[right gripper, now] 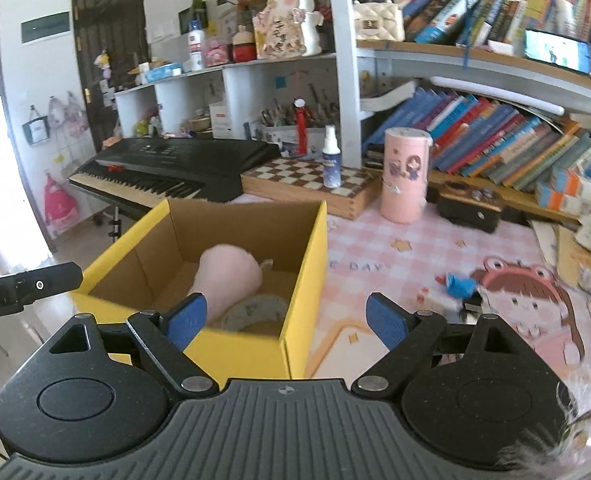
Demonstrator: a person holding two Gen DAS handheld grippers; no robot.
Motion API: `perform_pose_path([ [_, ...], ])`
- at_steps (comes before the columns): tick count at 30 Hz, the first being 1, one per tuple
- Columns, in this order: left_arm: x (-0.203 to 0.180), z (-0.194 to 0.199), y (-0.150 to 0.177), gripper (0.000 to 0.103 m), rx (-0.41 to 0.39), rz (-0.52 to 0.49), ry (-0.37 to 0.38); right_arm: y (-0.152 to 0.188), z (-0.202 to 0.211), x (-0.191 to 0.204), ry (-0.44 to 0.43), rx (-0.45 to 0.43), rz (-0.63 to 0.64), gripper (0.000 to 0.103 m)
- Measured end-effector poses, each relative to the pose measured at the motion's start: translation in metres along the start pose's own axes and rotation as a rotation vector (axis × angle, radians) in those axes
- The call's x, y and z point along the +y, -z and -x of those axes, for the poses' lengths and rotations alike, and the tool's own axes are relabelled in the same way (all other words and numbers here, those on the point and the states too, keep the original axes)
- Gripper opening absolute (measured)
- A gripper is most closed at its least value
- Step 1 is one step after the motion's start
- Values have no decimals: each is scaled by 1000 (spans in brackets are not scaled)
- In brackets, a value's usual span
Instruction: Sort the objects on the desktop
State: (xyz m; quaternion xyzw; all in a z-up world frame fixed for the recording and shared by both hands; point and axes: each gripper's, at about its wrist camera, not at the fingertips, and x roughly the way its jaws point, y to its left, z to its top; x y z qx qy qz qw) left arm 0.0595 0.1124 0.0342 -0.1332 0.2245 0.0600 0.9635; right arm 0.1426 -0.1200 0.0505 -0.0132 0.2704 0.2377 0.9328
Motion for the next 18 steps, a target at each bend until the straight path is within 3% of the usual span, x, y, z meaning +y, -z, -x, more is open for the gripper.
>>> perform_pose_path([
  [18,-4,47,53,93,67,-20,26,84,55,48,56,41,23,81],
])
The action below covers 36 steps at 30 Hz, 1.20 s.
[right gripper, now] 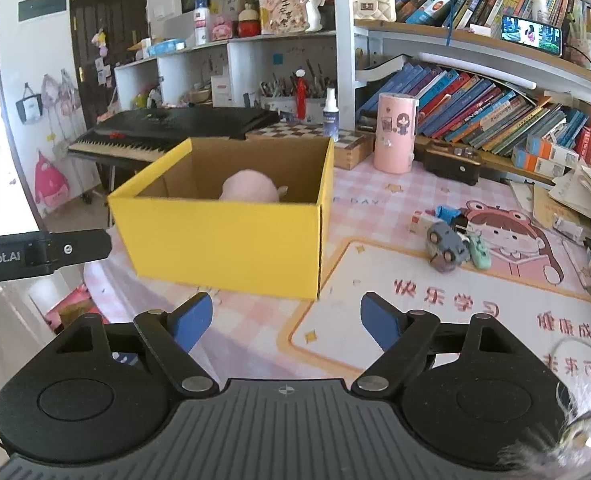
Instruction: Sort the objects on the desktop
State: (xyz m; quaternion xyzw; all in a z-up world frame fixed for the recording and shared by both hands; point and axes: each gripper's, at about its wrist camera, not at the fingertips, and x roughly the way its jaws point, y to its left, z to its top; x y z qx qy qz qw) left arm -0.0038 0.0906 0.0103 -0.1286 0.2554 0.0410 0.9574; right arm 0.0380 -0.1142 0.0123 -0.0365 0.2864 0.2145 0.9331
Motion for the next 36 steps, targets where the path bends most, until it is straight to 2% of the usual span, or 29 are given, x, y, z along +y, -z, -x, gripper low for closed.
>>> perform_pose_path([
  [20,-10,15,28,93,67,-48,74,34,27,21,38,45,11,81],
  [36,-25,0,26,93,98,-85,134,37,29,6,108,67,-37,81],
])
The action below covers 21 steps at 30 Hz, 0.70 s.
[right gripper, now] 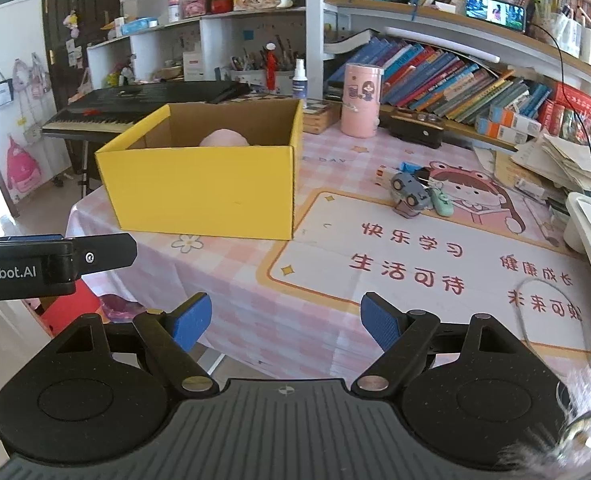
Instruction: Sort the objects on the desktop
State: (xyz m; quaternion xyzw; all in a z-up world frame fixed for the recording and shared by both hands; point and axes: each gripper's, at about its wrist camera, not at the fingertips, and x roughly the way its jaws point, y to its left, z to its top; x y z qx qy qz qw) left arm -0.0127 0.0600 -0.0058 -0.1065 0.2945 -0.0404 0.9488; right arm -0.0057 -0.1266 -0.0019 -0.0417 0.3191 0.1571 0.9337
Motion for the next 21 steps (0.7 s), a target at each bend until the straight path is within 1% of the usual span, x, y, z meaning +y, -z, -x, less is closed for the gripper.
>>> perform_pose_path([
  [10,-20,-17,-2,93,35,-36,35,2,-4,-22,32,27,-42,81],
  [21,-57,-44,-10,93,57,-94,110,-1,-11,-61,83,44,-89,81],
])
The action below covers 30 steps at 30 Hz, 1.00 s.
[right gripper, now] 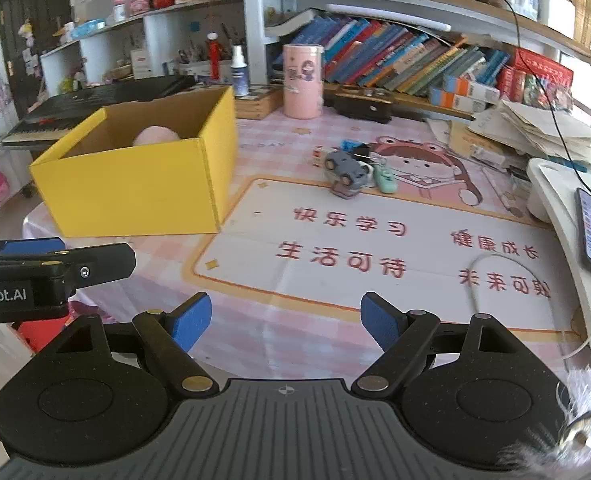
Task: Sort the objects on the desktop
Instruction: 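Move both open grippers toward the grey toy car and mint-green stapler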
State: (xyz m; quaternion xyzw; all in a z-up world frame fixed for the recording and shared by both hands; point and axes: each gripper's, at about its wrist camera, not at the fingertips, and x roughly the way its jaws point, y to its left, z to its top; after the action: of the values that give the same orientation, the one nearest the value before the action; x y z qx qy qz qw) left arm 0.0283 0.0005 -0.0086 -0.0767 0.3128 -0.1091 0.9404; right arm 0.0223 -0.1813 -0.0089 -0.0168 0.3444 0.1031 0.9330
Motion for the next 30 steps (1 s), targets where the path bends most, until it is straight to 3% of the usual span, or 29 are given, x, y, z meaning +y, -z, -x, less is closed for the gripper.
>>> perform_pose_path([
  [14,-45,-49,-17,93,46,-43,42,-10,-22,-57,38,43,-57,81],
  [30,-93,-114,-54,93,42,-36,-6,-49,-64,-137,18,42,-83,81],
])
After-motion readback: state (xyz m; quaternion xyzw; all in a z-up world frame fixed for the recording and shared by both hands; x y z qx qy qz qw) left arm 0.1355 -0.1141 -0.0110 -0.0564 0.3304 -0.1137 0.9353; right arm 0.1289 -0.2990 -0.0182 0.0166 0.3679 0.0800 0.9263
